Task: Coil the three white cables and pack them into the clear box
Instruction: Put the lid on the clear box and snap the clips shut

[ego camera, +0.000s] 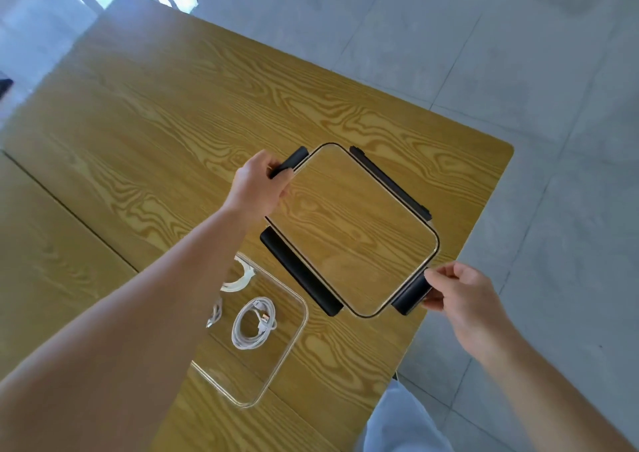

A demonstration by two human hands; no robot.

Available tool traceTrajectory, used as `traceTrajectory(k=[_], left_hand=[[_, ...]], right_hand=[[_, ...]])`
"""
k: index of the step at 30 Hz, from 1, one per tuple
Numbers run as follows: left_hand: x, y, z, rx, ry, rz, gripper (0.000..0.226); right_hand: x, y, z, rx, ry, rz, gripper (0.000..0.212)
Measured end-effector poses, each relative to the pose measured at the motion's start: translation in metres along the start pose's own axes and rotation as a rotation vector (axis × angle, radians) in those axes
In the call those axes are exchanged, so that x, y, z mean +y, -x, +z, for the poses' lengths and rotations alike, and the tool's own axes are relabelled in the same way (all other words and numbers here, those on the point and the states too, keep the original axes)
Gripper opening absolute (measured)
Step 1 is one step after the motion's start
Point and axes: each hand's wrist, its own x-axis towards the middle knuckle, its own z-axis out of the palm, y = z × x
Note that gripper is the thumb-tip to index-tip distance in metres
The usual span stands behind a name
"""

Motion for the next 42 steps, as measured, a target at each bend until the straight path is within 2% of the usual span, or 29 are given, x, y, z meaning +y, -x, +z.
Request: traceTrajectory(k=[7, 10, 19, 28, 42], left_hand=[[-0.024, 0.032, -0.054, 0.145, 0.032, -0.023, 0.004], [-0.043, 0.047, -0.072, 0.167, 0.045, -0.061, 0.009], [-0.111, 0.089, -0.117, 0.242, 0.057, -0.231, 0.015], [-0.170, 0.108, -0.131, 0.225, 0.008, -0.317, 0.015], [-0.188, 0.102, -0.122, 0.133, 0.020, -0.328, 0.019]], right_hand=[[-0.018, 0.032, 0.029, -0.149, -0.076, -0.046, 0.011], [-0.017, 0.043, 0.043, -0.208, -0.101, -0.034, 0.009], [0.008, 0.080, 0.100, -0.326, -0.007, 0.012, 0.015], [0.043, 0.103, 0.137, -0.316, 0.090, -0.025, 0.008], [0.059, 0.107, 0.142, -0.281, 0.169, -0.066, 0.009]])
